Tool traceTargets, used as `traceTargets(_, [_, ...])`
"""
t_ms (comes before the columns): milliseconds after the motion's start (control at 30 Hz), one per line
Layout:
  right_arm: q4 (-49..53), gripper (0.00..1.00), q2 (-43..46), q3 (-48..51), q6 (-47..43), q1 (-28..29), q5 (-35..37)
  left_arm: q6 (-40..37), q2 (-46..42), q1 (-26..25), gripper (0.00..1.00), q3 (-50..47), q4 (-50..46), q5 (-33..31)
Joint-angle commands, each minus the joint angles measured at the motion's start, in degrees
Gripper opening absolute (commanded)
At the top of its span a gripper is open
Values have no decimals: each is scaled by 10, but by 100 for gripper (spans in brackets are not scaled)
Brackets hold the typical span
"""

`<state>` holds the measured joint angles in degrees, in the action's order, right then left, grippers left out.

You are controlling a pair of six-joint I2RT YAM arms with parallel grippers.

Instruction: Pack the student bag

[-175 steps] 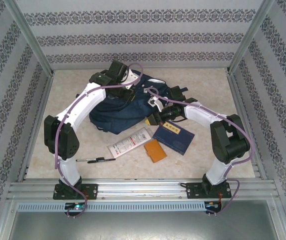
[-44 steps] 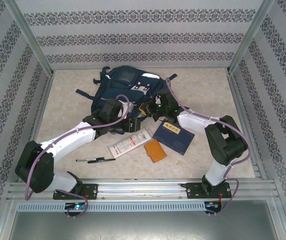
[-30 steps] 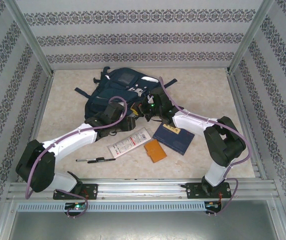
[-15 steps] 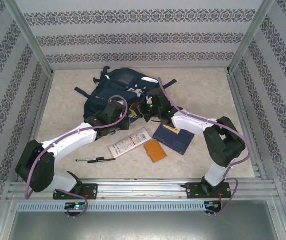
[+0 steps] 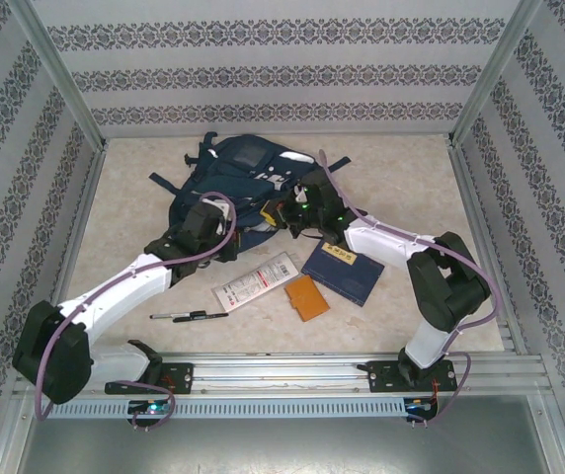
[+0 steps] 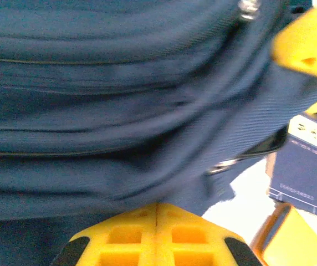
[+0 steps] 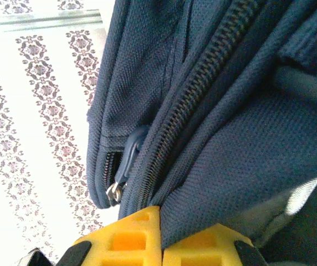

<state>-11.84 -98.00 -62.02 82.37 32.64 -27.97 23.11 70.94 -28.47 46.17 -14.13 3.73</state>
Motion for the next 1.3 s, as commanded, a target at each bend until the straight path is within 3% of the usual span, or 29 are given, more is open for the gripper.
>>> traceTargets(0, [-16,0,32,5,-19,-21,-17,-32,-26,31,0,-16,0,21])
traceTargets(133, [1,0,36,15,-43,-49,-28,-79,-25,81,0,0,-38,60])
traceTargets(200, [1,0,35,19,-44,-57,-33,-102,-2,99,0,18,-32,150])
traceTargets(233, [-2,0,36,19,-43,-58,-35,-103,15,100,13,31,-19,221])
traceTargets(267, [-3,0,37,16,-42,-57,-37,-83,31,98,45,40,0,283])
traceTargets(300, [-2,0,37,11,-42,-54,-37,-42,47,94,59,45,25,336])
traceTargets(400, [-4,0,35,-3,-35,-45,-36,41,60,65,62,38,86,353])
traceTargets(600, [-5,0,27,-22,-17,-25,-37,106,48,19,61,17,114,258])
traceTargets(733, [-12,0,24,-33,-3,-10,-37,111,62,13,52,12,96,209])
traceTargets(1000, [-15,0,27,-49,11,25,-29,87,72,13,52,24,93,140])
traceTargets(1100, [-16,0,27,-50,14,38,-27,63,74,13,43,26,116,155])
traceTargets(1267, [-17,0,28,-51,20,52,-24,42,75,13,14,11,154,157])
